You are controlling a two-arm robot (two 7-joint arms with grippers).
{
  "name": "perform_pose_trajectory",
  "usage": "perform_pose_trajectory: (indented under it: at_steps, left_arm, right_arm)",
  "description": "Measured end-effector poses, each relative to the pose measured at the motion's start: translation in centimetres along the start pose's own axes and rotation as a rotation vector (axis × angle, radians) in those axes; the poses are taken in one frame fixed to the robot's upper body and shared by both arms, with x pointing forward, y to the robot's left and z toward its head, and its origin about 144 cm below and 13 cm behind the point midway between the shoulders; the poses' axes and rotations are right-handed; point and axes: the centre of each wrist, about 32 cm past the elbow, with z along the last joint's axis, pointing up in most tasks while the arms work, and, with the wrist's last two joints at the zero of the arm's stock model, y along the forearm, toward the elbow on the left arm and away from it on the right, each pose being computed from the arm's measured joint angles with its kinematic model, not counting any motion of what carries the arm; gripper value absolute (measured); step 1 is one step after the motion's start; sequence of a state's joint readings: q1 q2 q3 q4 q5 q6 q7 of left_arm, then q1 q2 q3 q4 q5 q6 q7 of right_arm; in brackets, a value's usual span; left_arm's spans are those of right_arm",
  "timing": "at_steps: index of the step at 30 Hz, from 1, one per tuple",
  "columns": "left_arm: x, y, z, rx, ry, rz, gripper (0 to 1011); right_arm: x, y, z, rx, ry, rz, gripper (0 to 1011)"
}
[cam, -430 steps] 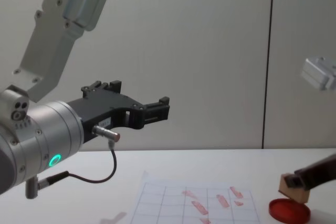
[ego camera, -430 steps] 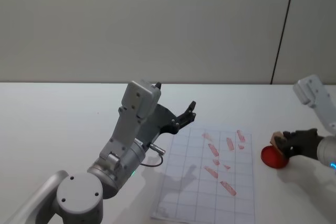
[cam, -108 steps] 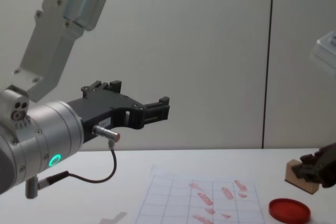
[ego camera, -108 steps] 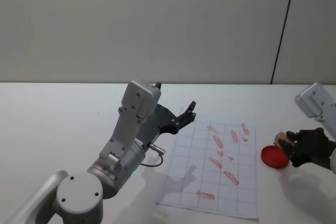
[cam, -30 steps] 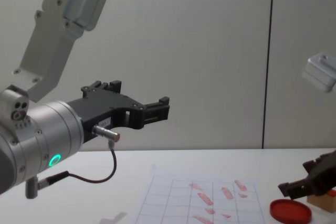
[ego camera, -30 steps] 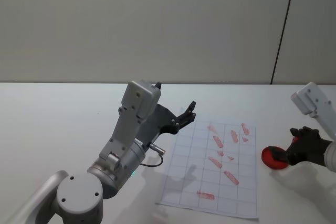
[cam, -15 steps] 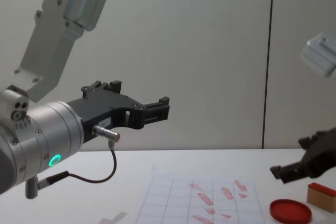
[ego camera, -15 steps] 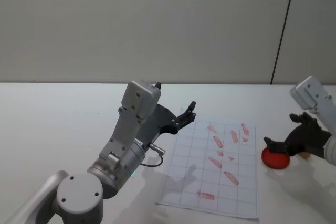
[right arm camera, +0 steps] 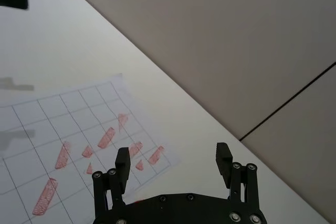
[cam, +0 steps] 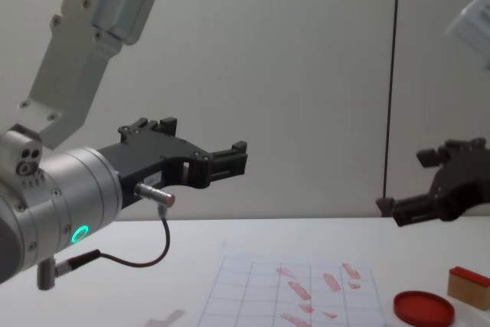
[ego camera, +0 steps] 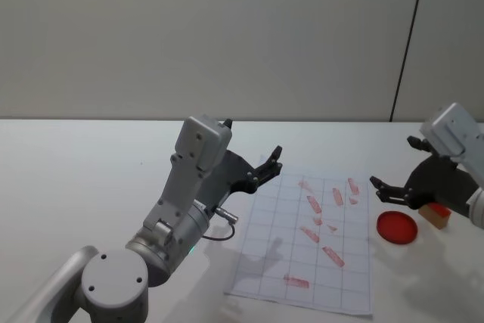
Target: Use the one hand to pick up the stamp and affix it onto the A4 paper.
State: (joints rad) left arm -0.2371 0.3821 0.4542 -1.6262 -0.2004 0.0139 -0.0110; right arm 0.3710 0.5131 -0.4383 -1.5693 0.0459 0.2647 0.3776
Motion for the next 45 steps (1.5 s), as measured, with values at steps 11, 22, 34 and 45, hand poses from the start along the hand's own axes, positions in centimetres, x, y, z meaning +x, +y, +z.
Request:
perform_pose_trajectory:
  at_steps: [11,22,34,45]
  left_arm:
    - [0.0,0.0,0.0,0.0,0.0,0.0,1002]
    - [0.0,0.0,0.0,0.0,0.0,0.0,1002]
    - [0.0,0.0,0.0,0.0,0.0,0.0,1002]
    - [0.0,0.0,0.0,0.0,0.0,0.0,1002]
  right_arm:
    - [-0.7,-1.8,0.2,0.122,-0.024,0.004,1001]
    - [-1.1,-2.7,0.3,0.178,-0.033,0.007,1001]
    - [-1.3,-3.1,0.4,0.202,-0.035,0.009,1001]
    - [-1.3,-3.2,0.5,0.21,-0.036,0.009,1001]
